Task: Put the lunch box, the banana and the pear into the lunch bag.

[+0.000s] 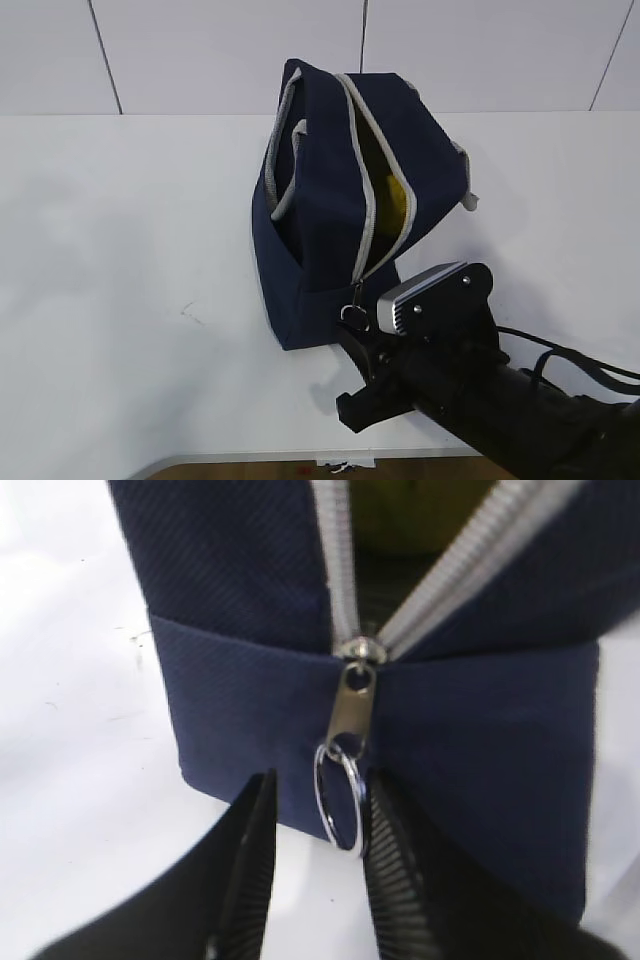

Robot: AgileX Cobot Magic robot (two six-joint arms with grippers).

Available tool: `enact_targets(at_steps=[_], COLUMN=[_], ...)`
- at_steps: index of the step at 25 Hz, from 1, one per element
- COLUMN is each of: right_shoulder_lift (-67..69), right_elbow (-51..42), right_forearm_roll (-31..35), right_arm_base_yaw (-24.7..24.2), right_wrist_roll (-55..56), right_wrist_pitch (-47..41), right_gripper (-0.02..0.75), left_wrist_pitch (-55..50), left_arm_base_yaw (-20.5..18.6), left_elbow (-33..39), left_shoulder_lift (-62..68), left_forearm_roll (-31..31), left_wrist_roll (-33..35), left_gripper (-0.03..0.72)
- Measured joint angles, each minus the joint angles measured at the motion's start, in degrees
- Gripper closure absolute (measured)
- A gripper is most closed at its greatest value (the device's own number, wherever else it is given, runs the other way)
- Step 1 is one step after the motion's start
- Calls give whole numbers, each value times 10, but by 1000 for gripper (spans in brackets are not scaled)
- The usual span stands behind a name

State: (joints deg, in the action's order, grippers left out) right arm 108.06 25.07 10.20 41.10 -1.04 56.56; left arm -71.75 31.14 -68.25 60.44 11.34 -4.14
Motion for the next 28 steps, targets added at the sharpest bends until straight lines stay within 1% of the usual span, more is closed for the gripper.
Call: enact_targets(at_steps=[24, 26, 28], right_shoulder_lift=[0, 0, 0], right_elbow=[0, 0, 0], right_forearm_roll=[0, 0, 0], right_arm_base_yaw=[0, 0, 0], right_wrist_roll=[0, 0, 0], right_wrist_pitch=[4, 4, 5], right_gripper=[509, 524, 569], left_wrist_pitch=[0, 0, 0], left_arm_base_yaw=[0, 0, 0], left_elbow=[0, 0, 0], left_shoulder_lift=[0, 0, 0], left_forearm_roll=[12, 12, 12], left_wrist_roll=[-1, -1, -1], left_gripper=[453, 453, 453])
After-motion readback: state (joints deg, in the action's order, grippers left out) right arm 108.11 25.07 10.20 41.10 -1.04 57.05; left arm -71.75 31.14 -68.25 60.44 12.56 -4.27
